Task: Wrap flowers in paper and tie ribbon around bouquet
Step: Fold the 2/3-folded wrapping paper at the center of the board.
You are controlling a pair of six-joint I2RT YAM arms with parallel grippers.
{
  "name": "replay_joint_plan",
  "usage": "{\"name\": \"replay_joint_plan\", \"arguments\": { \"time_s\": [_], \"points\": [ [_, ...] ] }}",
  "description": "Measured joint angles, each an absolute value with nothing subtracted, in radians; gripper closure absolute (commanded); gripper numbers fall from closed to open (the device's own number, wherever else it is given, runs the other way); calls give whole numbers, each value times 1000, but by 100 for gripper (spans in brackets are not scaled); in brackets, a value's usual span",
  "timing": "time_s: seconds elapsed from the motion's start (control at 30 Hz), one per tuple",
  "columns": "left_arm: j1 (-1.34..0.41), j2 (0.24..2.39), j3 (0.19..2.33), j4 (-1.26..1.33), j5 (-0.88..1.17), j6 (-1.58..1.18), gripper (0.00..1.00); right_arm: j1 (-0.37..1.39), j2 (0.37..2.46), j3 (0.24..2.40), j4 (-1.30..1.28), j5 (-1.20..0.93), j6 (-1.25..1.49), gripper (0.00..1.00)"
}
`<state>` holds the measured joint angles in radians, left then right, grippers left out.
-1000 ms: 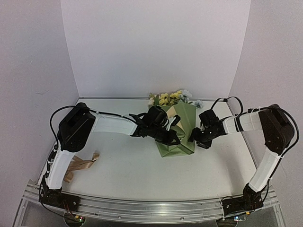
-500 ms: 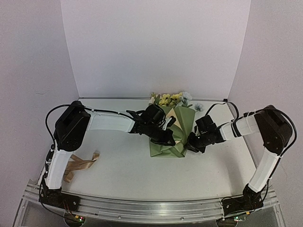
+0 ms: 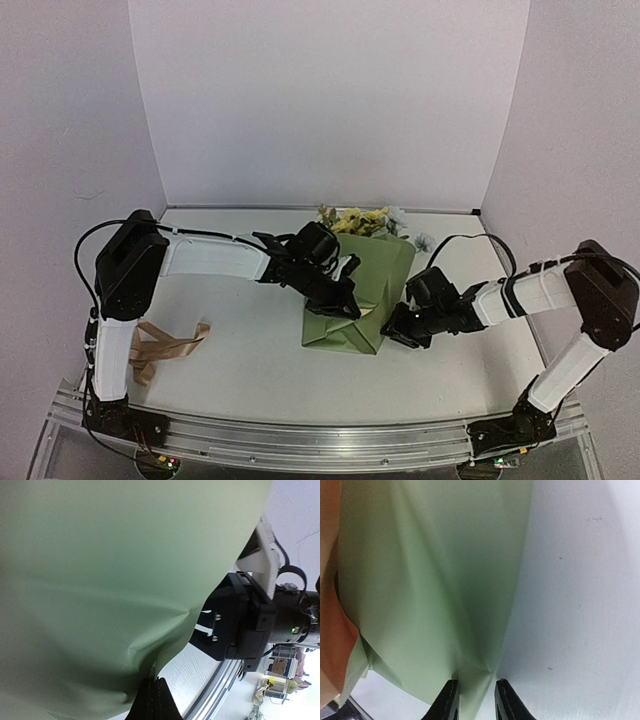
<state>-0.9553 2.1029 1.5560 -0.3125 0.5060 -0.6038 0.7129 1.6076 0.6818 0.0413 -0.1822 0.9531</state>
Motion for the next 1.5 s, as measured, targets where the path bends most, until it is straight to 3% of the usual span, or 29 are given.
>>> {"name": "replay_joint_plan", "arguments": {
  "time_s": [0.2,0.33,0.47,0.77,0.93,1.07,1.2,1.3,1.4,1.5],
  "points": [
    [-961,2109,1554,-315,512,-604,100,713,1444,677,-41,-114,964,47],
    [-965,2124,1556,-315,515,-604,100,713,1391,712,-95,-84,946,43],
    [-970,2143,1566,-317,520,-604,100,711,1469,821,-115,-79,926,46],
    [-976,2149,1578,-317,521,-603,100,686,1625,928,-124,-90,914,64],
    [-976,2149,1578,-316,521,-603,100,679,1629,928,-129,-89,924,49],
    [-976,2149,1578,-316,521,-604,100,679,1615,909,-129,-85,929,50],
    [-976,2149,1578,-315,521,-604,100,679,1612,903,-128,-86,939,59],
    [-976,2149,1578,-315,521,-604,99,679,1612,903,-124,-86,945,75],
    [-976,2149,1578,-314,522,-603,86,676,1613,903,-121,-87,942,98],
    [-976,2148,1575,-305,522,-606,62,672,1624,906,-118,-87,945,100]
  ]
}}
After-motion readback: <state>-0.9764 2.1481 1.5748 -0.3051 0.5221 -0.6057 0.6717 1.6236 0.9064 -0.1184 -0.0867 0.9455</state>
